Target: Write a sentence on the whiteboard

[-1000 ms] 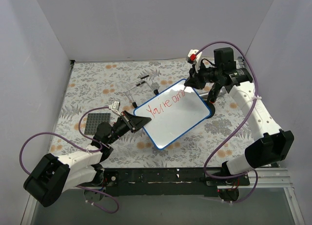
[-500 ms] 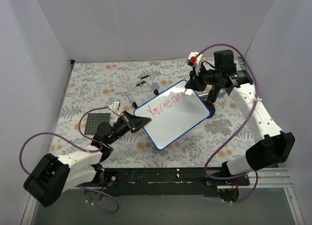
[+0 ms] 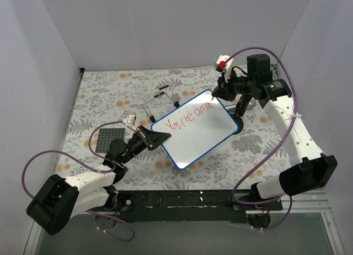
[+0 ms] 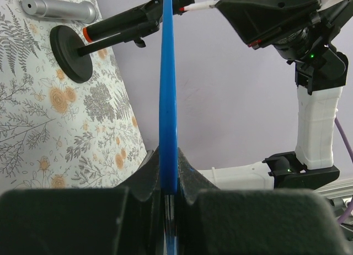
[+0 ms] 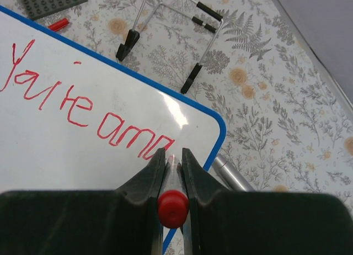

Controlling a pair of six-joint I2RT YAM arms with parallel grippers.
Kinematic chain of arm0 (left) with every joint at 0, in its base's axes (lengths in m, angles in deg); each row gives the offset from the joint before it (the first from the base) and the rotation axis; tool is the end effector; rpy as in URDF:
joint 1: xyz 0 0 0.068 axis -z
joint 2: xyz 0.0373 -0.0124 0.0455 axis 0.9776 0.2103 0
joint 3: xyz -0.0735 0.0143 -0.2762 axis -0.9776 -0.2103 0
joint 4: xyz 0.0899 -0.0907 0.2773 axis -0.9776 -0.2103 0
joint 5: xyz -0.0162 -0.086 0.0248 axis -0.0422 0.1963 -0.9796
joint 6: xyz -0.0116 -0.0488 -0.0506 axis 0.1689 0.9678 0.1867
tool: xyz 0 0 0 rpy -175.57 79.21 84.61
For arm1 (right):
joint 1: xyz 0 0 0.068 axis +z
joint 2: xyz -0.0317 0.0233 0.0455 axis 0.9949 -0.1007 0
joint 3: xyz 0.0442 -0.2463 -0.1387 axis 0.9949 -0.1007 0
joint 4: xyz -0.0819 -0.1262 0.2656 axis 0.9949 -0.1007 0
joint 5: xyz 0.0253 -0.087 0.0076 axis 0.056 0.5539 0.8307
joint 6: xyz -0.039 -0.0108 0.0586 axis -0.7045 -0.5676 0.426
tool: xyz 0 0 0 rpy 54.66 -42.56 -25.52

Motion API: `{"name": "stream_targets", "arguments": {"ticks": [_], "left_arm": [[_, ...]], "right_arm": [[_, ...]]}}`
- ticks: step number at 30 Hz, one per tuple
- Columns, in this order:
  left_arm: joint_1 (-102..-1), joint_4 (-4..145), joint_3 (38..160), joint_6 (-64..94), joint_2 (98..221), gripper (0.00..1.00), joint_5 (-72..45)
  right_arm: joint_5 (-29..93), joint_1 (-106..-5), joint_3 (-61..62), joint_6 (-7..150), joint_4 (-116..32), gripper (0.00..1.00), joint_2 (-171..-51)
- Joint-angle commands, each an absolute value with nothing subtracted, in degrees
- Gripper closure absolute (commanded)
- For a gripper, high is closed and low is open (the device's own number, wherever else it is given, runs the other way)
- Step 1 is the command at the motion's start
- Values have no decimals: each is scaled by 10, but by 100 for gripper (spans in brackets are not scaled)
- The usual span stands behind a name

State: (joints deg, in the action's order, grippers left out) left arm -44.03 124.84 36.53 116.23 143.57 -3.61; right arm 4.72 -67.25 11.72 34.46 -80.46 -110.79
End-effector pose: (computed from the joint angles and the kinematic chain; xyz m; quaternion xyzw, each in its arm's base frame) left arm 0.1911 -0.1500 0.1832 -0.3291 0.5833 -0.7342 0.1112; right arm 0.3352 0.1377 0.4109 -0.4694 0.7098 0.2122 0.4803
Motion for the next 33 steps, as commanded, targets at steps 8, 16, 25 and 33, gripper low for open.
{"name": "stream_targets", "arguments": {"ticks": [8, 16, 25, 33], "left_arm": [[-445, 1323, 377, 1171, 1414, 100, -35], [-445, 1322, 376, 1172, 1410, 100, -36], [-444, 1331, 376, 1175, 1416, 100, -34], [-445, 1332, 372, 1175, 1413, 100, -37]], "right_arm": [[28, -674, 157, 351, -789, 99, -1113], [19, -677, 154, 352, -787, 99, -1108], [12, -680, 153, 355, -787, 99, -1124], [5, -680, 149, 357, -786, 99, -1127]]}}
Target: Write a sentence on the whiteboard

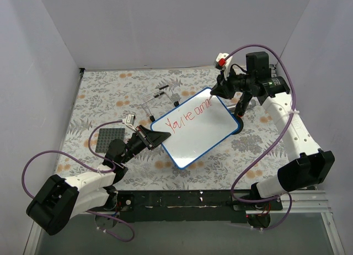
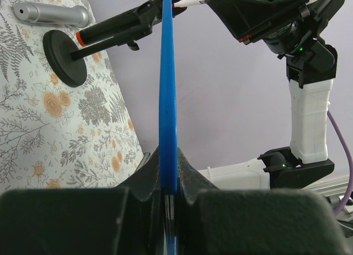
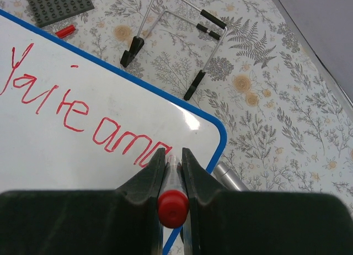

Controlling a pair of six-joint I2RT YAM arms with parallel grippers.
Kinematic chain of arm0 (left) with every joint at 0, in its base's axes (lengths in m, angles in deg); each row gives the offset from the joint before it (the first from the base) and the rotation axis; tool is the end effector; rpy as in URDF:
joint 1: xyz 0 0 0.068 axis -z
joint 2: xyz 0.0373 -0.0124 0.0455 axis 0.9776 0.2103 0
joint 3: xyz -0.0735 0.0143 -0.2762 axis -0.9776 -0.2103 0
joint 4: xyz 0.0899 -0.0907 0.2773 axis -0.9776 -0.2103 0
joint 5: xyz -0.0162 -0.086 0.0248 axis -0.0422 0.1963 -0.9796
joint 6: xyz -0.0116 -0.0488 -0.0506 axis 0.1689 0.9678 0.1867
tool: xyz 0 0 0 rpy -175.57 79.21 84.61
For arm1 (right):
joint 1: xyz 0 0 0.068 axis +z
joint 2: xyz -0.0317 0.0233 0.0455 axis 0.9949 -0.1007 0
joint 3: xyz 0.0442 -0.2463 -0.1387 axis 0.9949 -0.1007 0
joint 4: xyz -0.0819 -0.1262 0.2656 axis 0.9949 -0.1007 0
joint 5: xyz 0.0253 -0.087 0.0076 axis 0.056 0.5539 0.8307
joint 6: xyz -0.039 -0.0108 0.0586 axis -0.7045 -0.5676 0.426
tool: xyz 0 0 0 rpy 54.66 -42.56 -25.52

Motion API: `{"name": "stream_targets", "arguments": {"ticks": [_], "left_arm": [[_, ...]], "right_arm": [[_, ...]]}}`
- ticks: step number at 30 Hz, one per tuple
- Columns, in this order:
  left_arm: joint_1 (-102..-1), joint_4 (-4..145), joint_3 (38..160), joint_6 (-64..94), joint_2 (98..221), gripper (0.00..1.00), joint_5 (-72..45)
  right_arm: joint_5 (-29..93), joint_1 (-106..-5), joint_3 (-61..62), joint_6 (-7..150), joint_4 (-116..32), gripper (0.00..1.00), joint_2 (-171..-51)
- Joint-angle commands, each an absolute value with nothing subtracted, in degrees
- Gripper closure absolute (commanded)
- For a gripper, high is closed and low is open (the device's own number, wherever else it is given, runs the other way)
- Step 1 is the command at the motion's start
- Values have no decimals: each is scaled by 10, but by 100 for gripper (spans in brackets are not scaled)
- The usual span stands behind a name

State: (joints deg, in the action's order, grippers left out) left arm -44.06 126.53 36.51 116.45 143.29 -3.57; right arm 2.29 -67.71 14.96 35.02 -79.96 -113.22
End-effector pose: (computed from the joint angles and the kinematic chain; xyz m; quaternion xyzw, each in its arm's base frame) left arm 0.1904 -0.1495 0.1879 -0.3208 0.5741 -0.7445 0.1149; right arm 0.3459 0.1399 0.4197 -0.4705 0.6988 0.2277 0.4883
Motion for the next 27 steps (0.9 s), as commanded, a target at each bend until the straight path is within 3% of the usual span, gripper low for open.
{"name": "stream_targets", "arguments": {"ticks": [1, 27], "left_arm": [[-445, 1332, 373, 1175, 1413, 100, -36], [-445, 1328, 387, 1175, 1426, 100, -30]], "right_arm": [[3, -679, 153, 358, -787, 99, -1126], [-26, -701, 150, 357, -784, 99, -1107]]}}
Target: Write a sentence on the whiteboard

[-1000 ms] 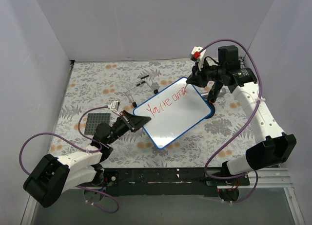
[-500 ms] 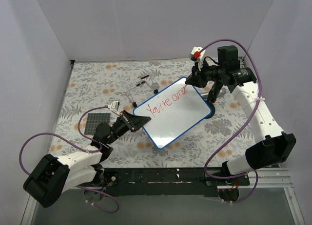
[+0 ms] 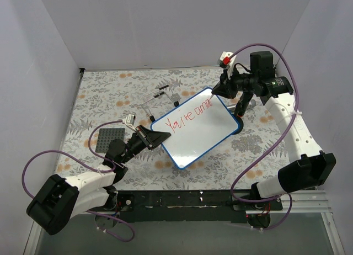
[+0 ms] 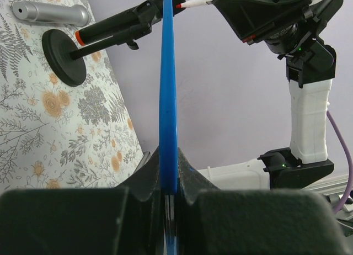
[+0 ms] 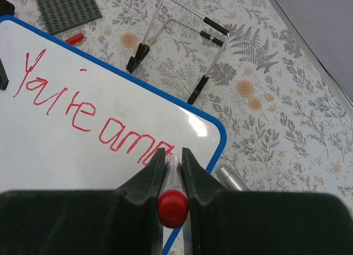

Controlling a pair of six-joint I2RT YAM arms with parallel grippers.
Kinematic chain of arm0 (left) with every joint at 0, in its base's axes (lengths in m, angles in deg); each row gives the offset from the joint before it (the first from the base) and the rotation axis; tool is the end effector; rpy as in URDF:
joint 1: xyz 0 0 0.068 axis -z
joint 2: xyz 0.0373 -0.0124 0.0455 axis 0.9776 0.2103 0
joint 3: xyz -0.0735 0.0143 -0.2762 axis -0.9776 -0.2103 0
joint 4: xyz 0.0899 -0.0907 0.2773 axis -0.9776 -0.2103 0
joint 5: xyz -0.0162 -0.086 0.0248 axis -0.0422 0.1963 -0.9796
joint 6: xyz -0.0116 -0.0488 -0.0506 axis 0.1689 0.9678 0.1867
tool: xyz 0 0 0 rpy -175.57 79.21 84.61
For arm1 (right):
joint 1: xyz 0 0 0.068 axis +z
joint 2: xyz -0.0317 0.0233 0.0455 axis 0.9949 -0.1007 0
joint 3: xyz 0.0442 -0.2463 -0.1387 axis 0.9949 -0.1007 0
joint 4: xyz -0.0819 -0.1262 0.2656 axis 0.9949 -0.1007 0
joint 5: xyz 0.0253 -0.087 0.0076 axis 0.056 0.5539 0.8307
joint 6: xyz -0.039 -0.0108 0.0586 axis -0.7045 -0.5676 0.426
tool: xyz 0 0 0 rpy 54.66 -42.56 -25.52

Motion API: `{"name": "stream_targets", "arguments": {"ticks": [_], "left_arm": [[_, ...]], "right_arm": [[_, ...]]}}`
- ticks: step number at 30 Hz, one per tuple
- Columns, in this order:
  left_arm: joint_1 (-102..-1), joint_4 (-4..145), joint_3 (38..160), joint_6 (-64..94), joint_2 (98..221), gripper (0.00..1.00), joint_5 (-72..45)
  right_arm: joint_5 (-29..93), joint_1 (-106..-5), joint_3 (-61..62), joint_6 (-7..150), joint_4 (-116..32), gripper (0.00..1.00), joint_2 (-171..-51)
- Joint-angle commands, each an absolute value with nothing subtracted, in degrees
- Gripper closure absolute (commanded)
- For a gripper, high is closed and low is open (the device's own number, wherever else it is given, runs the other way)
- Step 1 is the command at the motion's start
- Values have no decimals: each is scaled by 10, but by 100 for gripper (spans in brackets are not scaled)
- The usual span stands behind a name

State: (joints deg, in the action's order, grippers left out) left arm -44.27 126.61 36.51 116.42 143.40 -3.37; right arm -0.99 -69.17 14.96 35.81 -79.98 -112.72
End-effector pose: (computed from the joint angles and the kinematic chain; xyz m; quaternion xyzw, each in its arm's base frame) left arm 0.1909 -0.1489 0.1877 -0.3207 0.5744 -0.7442 0.1152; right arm 0.3443 0.1324 0.4238 -0.4661 0.6929 0.2477 0.4912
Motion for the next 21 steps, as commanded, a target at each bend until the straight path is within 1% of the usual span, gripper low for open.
{"name": "stream_targets", "arguments": {"ticks": [1, 21], "left_arm": [[-445, 1328, 388, 1175, 1425, 100, -29], [-449, 1334, 384, 1175, 1426, 100, -26]], "right_arm": [[-27, -703, 148, 357, -783, 99, -1107], [-19, -704, 138, 363, -775, 99, -1137]]}}
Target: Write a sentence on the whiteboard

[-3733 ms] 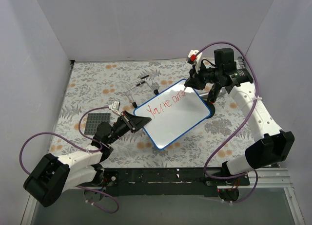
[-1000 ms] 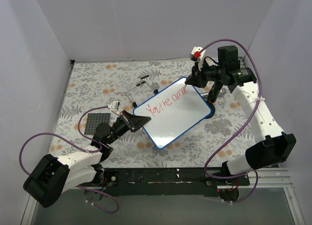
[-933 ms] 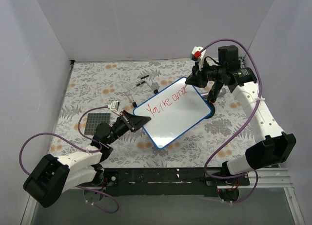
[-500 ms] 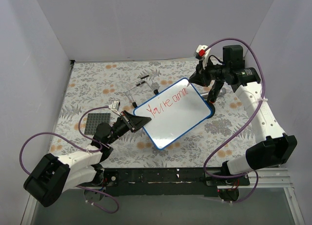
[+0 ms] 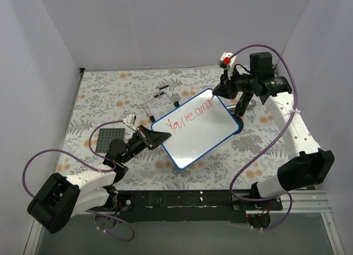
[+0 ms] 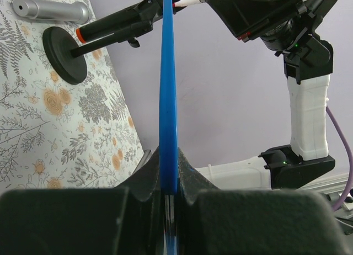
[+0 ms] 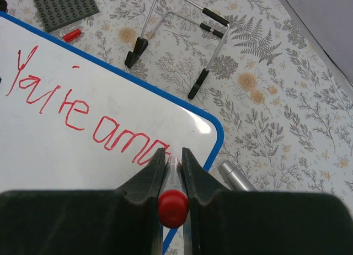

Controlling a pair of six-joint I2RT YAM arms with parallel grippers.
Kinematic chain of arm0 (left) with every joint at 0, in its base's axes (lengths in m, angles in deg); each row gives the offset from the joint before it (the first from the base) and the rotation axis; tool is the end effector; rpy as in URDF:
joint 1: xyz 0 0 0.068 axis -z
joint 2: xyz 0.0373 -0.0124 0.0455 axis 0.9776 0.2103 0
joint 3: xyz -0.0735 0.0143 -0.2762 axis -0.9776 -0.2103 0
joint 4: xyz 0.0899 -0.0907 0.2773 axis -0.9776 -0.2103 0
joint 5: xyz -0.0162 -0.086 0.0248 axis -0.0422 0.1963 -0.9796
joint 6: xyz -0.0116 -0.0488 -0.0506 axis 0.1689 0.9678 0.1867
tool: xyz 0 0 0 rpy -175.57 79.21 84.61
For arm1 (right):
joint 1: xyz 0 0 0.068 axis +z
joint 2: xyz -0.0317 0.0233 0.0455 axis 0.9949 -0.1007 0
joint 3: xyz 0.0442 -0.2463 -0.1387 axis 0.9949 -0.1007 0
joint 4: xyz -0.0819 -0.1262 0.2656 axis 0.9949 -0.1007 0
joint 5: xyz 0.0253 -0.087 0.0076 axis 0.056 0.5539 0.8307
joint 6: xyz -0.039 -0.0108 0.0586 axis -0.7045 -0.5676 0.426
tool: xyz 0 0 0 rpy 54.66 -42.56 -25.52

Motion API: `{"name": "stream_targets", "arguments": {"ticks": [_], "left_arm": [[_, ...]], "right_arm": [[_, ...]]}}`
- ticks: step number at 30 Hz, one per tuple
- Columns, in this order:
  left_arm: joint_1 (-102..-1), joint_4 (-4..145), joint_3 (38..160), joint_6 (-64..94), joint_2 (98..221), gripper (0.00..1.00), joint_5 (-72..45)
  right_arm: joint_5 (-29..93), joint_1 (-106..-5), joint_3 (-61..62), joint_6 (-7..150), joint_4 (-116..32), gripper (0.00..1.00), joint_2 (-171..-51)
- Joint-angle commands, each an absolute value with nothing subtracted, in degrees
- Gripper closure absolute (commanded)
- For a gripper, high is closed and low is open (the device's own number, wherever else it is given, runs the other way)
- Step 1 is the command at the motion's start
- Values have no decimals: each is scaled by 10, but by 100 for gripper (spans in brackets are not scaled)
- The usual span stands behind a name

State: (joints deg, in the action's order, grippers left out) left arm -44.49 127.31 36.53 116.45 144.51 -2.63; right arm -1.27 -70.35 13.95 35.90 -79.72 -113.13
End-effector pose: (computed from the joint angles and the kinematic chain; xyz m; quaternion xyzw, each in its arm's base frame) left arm 0.1919 -0.1494 0.1850 -0.3198 0.5780 -0.7425 0.1112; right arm 0.3497 0.1262 0.4151 -0.4579 0.7023 0.2479 0.4854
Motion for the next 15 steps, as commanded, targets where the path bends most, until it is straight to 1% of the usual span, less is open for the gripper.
{"name": "stream_targets", "arguments": {"ticks": [1, 15], "left_arm": [[-449, 1336, 383, 1176, 1427, 100, -26], [-450, 1340, 377, 1177, 1425, 100, -26]], "right_arm": [[-19, -703, 137, 363, -775, 99, -1138], [32, -703, 137, 370, -766, 99, -1135]]}}
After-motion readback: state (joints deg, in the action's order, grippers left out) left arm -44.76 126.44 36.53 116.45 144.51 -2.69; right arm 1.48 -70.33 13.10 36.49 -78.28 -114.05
